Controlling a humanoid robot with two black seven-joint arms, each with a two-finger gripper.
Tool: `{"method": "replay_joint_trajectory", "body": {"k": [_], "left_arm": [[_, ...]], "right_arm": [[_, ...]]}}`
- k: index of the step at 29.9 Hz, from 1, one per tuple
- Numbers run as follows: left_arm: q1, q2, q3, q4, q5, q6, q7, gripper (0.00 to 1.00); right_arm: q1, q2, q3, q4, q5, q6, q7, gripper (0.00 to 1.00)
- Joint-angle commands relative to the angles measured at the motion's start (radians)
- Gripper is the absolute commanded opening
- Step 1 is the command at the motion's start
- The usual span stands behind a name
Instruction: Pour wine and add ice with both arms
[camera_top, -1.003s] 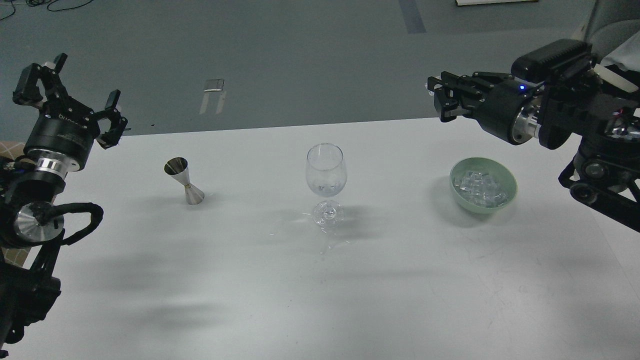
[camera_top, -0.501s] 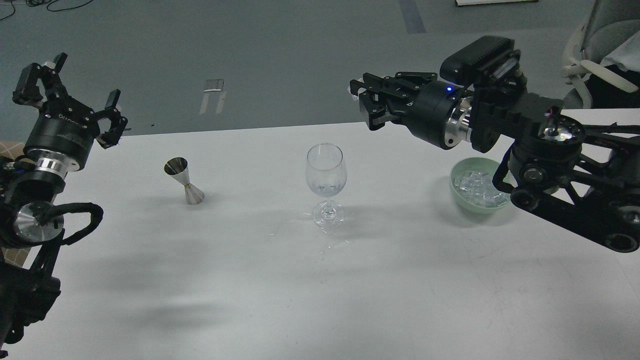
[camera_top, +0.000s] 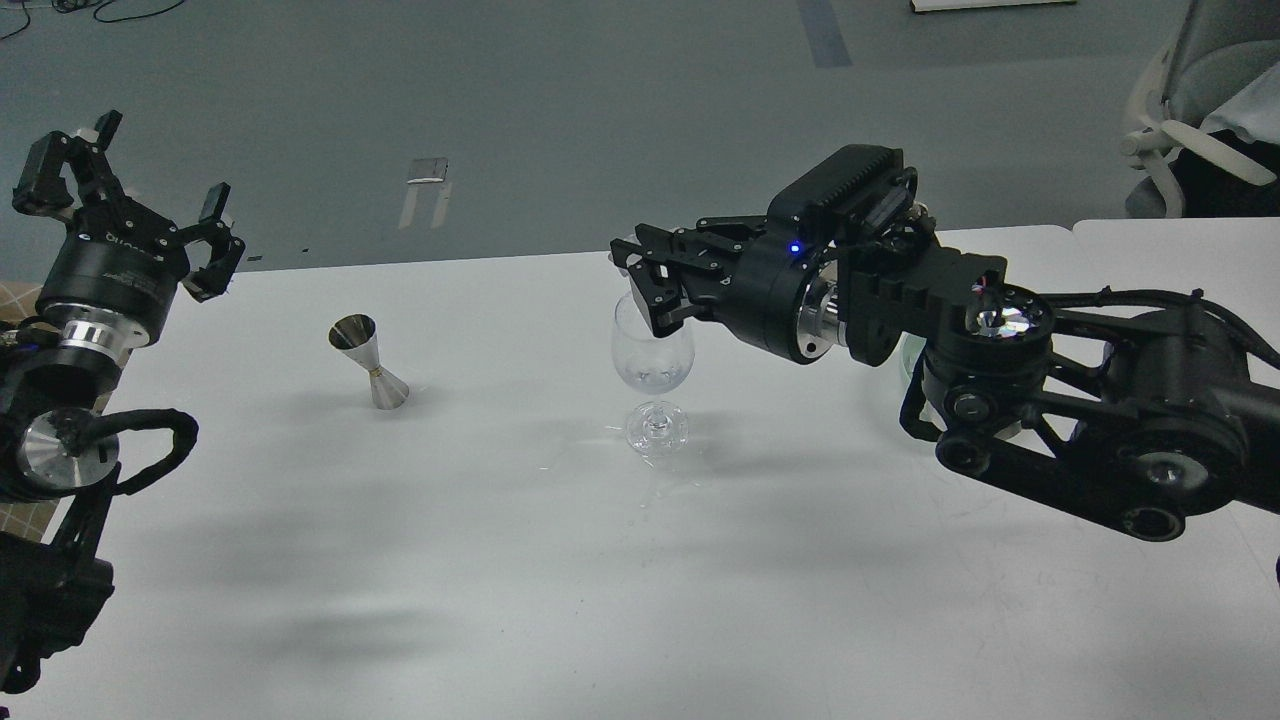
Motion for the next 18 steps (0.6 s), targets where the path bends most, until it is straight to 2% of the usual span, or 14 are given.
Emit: {"method": "replay_joint_trajectory", "body": {"k": [1, 8, 13, 18], "left_arm": [[0.000, 0.000, 0.000, 0.000, 0.000, 0.000, 0.000, 0.98], [0.006, 0.000, -0.001, 0.000, 0.000, 0.000, 0.000, 0.98], [0.008, 0.000, 0.000, 0.000, 0.000, 0.000, 0.000, 0.98], [0.008, -0.001, 0.000, 0.000, 0.000, 0.000, 0.000, 0.98]], "right_arm": [[0.004, -0.001, -0.022, 0.001, 0.001, 0.000, -0.021, 0.17], [0.007, -0.002, -0.025, -0.011, -0.001, 0.001, -0.038, 0.17], [0.006, -0.004, -0.025, -0.011, -0.001, 0.002, -0.068, 0.19], [0.001, -0.006, -0.025, -0.010, 0.001, 0.031, -0.070, 0.19]]}}
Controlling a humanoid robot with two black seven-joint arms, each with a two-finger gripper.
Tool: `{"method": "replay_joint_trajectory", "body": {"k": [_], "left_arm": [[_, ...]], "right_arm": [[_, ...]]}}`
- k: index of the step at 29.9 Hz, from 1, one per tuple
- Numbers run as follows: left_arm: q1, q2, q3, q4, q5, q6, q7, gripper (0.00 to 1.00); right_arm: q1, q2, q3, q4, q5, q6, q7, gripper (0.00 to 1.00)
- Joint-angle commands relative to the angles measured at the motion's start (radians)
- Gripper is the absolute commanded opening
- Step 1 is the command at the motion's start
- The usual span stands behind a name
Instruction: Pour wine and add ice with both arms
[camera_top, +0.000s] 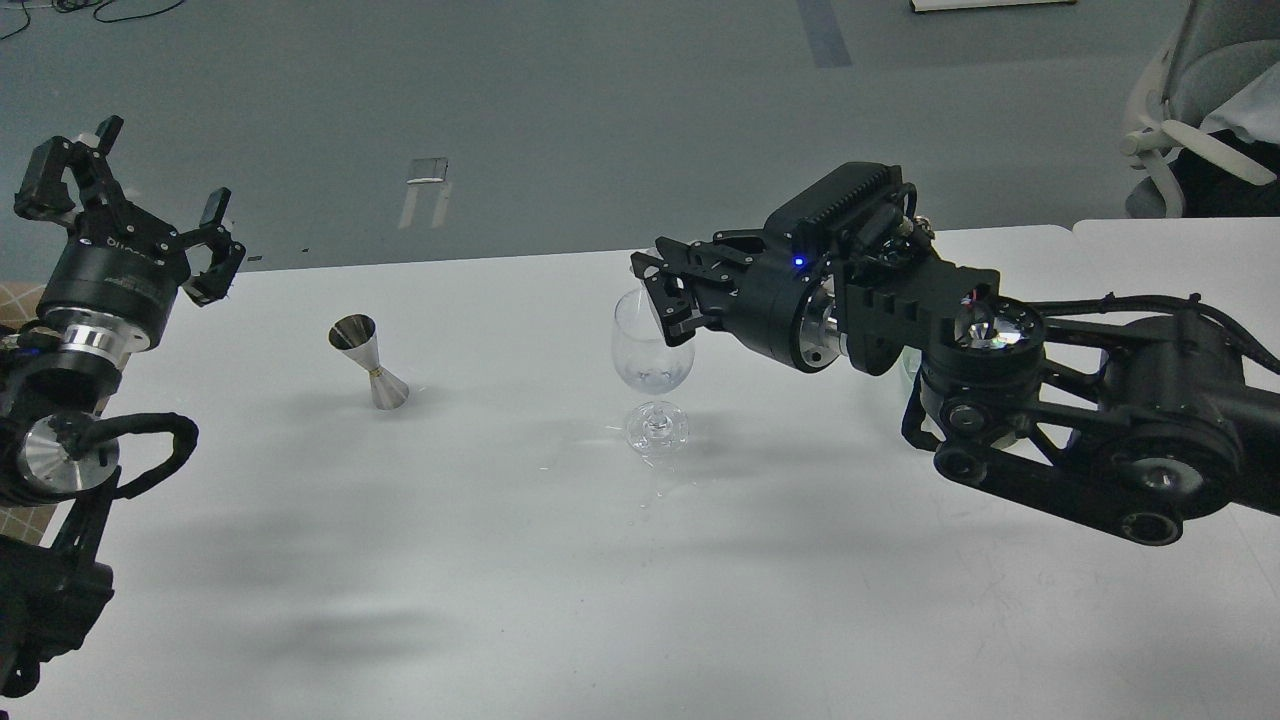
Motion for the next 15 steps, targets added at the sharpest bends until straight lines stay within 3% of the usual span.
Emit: {"method": "replay_joint_trajectory", "body": {"k": [1, 15], "left_arm": [[0.000, -0.002, 0.000, 0.000, 0.000, 0.000, 0.000, 0.98], [0.000, -0.002, 0.000, 0.000, 0.000, 0.000, -0.001, 0.98]], "right_arm": [[-0.005, -0.001, 0.000, 0.001, 0.000, 0.012, -0.001, 0.19], [-0.003, 0.002, 0.001, 0.001, 0.000, 0.012, -0.002, 0.34]]}}
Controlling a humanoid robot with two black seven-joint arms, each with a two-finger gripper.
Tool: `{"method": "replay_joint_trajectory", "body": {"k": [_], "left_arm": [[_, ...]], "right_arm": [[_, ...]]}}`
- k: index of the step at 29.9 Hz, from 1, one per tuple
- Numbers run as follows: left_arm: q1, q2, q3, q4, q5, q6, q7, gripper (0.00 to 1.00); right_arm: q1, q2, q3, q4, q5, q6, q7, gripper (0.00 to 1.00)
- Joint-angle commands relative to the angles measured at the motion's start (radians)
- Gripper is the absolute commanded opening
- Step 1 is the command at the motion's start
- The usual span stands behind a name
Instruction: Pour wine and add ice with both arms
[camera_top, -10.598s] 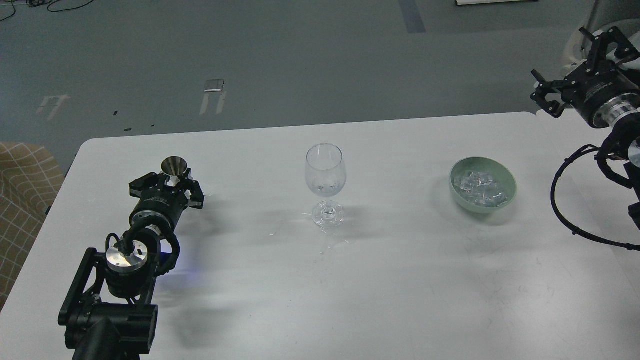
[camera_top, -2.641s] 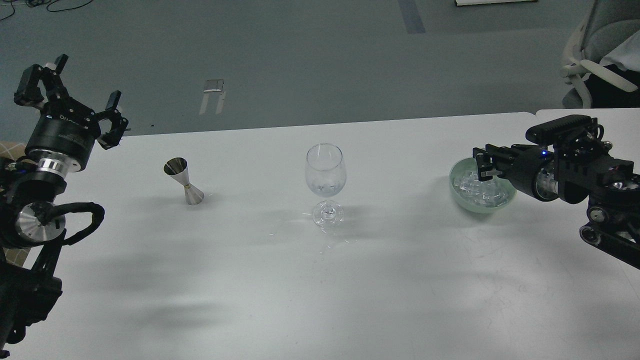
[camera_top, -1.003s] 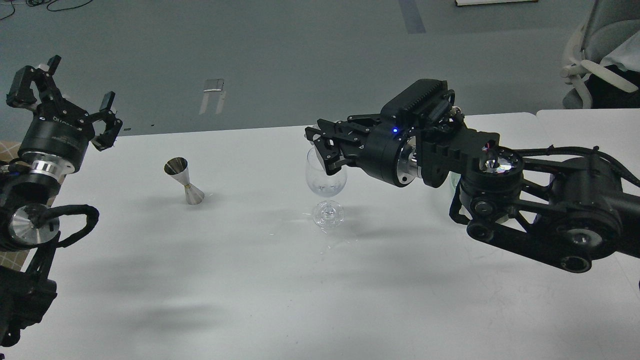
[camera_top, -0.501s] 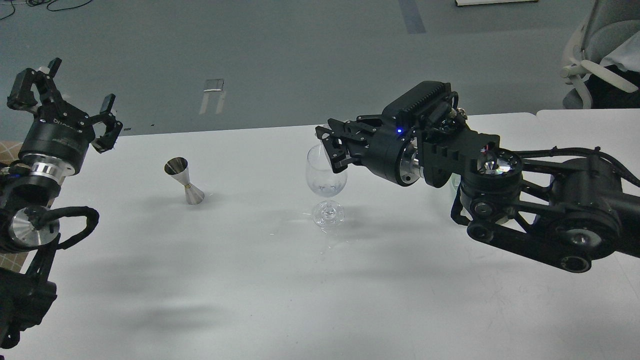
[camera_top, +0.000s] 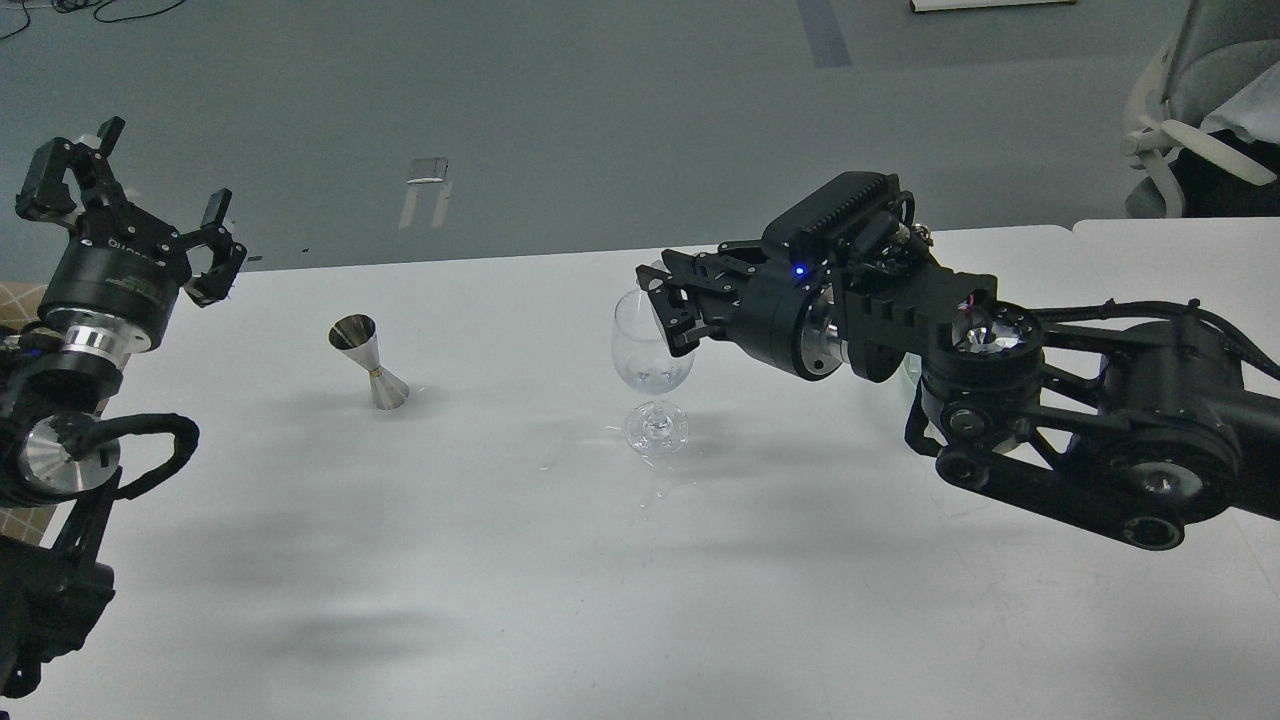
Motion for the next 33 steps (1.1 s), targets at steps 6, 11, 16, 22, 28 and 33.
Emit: {"method": "replay_joint_trajectory", "body": {"k": [6, 11, 16, 22, 28, 33], "left_arm": [[0.000, 0.000, 0.000, 0.000, 0.002, 0.000, -0.001, 0.98], [0.000, 0.000, -0.002, 0.000, 0.000, 0.000, -0.001, 0.98], [0.000, -0.002, -0.002, 0.000, 0.000, 0.000, -0.001, 0.98], [0.002, -0.015, 0.006, -0.008, 0.002, -0.002, -0.001, 0.98], [0.002, -0.014, 0.014, -0.009, 0.002, -0.035, 0.000, 0.98], [0.011, 0.014, -0.002, -0.009, 0.000, -0.150, 0.005, 0.98]], "right_arm": [[0.009, 0.003, 0.003, 0.000, 0.000, 0.000, -0.003, 0.41], [0.012, 0.005, 0.015, 0.002, 0.002, 0.000, -0.009, 0.57], [-0.002, 0.006, 0.093, 0.005, 0.008, -0.002, -0.011, 0.93], [-0.022, 0.020, 0.201, -0.009, 0.020, -0.023, -0.009, 0.96], [-0.135, 0.025, 0.398, -0.014, 0.022, -0.031, -0.003, 0.96], [-0.267, 0.136, 0.592, -0.014, 0.022, -0.052, 0.002, 0.98]]}}
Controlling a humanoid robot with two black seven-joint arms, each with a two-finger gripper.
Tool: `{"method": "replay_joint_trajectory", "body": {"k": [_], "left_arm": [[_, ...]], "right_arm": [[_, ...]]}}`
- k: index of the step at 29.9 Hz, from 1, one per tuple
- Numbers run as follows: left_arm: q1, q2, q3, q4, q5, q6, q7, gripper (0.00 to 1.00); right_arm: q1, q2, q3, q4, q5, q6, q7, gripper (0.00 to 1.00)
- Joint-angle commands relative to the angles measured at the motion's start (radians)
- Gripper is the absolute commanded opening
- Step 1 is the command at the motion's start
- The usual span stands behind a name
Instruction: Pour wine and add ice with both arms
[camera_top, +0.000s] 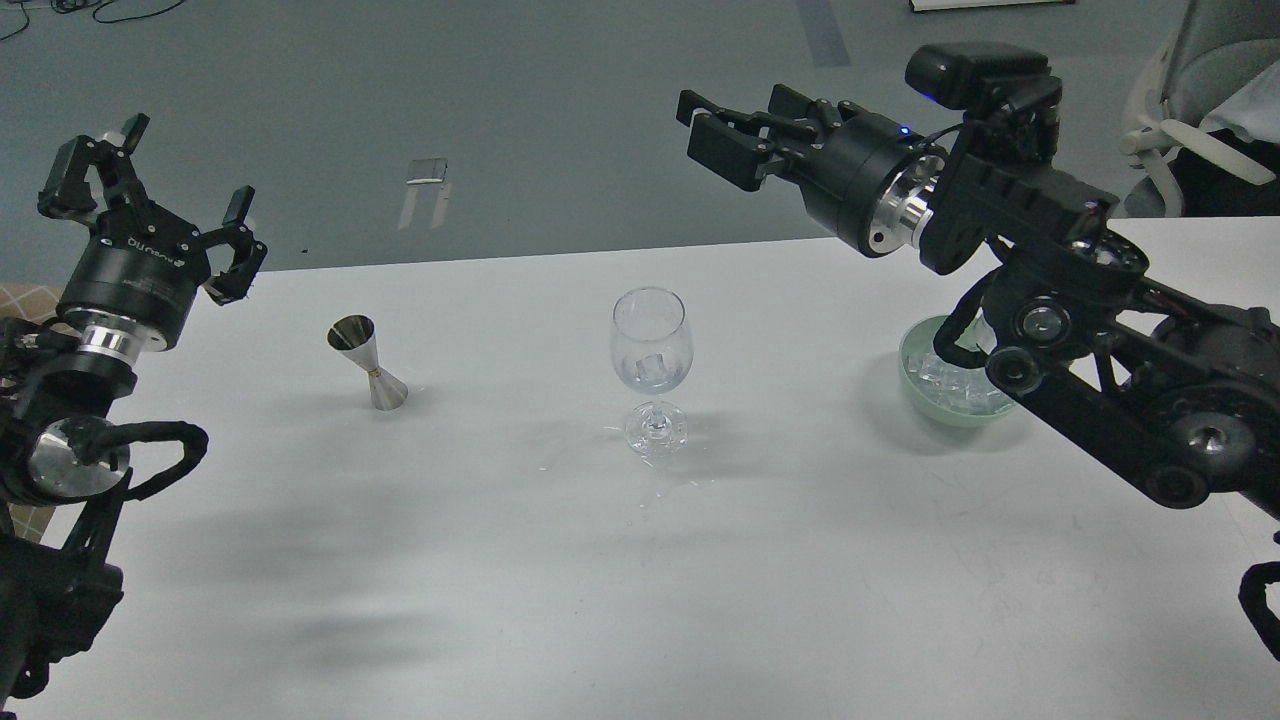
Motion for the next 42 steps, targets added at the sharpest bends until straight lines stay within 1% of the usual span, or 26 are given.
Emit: {"method": "replay_joint_trajectory", "body": {"k": [1, 3, 6, 8, 11, 14, 16, 17, 18, 20, 21, 22, 23, 25, 27, 29, 31, 32, 34, 37, 39, 42], "left_arm": [[0.020, 0.037, -0.013, 0.003, -0.002, -0.095, 0.004, 0.98], [0.025, 0.055, -0.023, 0.009, -0.002, -0.118, 0.005, 0.98], [0.016, 0.054, -0.023, 0.022, -0.002, -0.106, 0.002, 0.98], [0.016, 0.052, -0.023, 0.043, 0.000, -0.118, 0.001, 0.98], [0.016, 0.047, -0.023, 0.043, 0.000, -0.120, -0.001, 0.98], [0.014, 0.041, -0.020, 0.043, -0.002, -0.117, 0.001, 0.98], [0.011, 0.040, -0.013, 0.042, 0.000, -0.122, -0.001, 0.98], [0.011, 0.040, -0.013, 0.042, 0.000, -0.122, -0.001, 0.98], [0.008, 0.040, -0.012, 0.040, 0.000, -0.125, -0.001, 0.98], [0.007, 0.038, -0.012, 0.039, 0.000, -0.125, -0.001, 0.98], [0.007, 0.037, -0.012, 0.039, -0.002, -0.123, -0.001, 0.98], [0.007, 0.037, -0.012, 0.039, -0.002, -0.119, -0.001, 0.98], [0.005, 0.029, -0.012, 0.039, -0.006, -0.111, -0.001, 0.98], [-0.002, 0.015, -0.010, 0.042, -0.011, -0.109, 0.002, 0.98], [-0.030, -0.018, -0.004, 0.048, -0.011, -0.106, 0.010, 0.98], [-0.042, -0.034, 0.003, 0.051, -0.010, -0.103, 0.016, 0.98], [-0.056, -0.040, 0.013, 0.061, -0.006, -0.099, 0.025, 0.98], [-0.079, -0.046, 0.031, 0.080, -0.003, -0.092, 0.038, 0.98], [-0.114, -0.049, 0.063, 0.111, 0.001, -0.082, 0.042, 0.98], [-0.150, -0.045, 0.086, 0.144, 0.001, -0.074, 0.039, 0.98], [-0.180, -0.046, 0.088, 0.172, 0.004, -0.074, 0.038, 0.98], [-0.208, -0.051, 0.088, 0.187, 0.004, -0.074, 0.035, 0.98]], "right_arm": [[-0.115, 0.100, 0.158, -0.007, 0.000, -0.029, 0.001, 0.99], [-0.169, 0.156, 0.224, -0.007, 0.005, -0.034, 0.002, 1.00], [-0.212, 0.208, 0.277, -0.008, 0.034, -0.043, 0.002, 1.00], [-0.242, 0.231, 0.310, -0.024, 0.069, -0.043, 0.004, 1.00], [-0.242, 0.248, 0.318, -0.054, 0.121, -0.043, 0.004, 1.00], [-0.236, 0.257, 0.340, -0.076, 0.256, -0.043, 0.007, 1.00], [-0.238, 0.260, 0.405, -0.077, 0.384, -0.043, 0.009, 1.00], [-0.238, 0.260, 0.406, -0.077, 0.385, -0.043, 0.009, 1.00], [-0.238, 0.262, 0.447, -0.083, 0.458, -0.043, 0.009, 1.00], [-0.235, 0.271, 0.504, -0.117, 0.581, -0.043, 0.010, 1.00], [-0.229, 0.282, 0.543, -0.157, 0.660, -0.043, 0.016, 1.00], [-0.224, 0.289, 0.565, -0.180, 0.695, -0.042, 0.021, 1.00], [-0.213, 0.306, 0.605, -0.233, 0.744, -0.040, 0.028, 1.00], [-0.195, 0.321, 0.637, -0.289, 0.779, -0.037, 0.033, 1.00], [-0.161, 0.328, 0.668, -0.391, 0.831, -0.037, 0.035, 1.00], [-0.147, 0.325, 0.671, -0.444, 0.892, -0.039, 0.035, 1.00], [-0.143, 0.322, 0.669, -0.461, 0.914, -0.031, 0.036, 1.00], [-0.140, 0.322, 0.668, -0.453, 0.919, -0.026, 0.039, 1.00], [-0.132, 0.322, 0.669, -0.467, 0.930, -0.023, 0.050, 1.00], [-0.097, 0.323, 0.669, -0.495, 0.933, 0.000, 0.087, 1.00], [-0.054, 0.329, 0.669, -0.582, 0.963, 0.068, 0.137, 1.00], [-0.005, 0.329, 0.669, -0.685, 1.031, 0.141, 0.167, 1.00]]}}
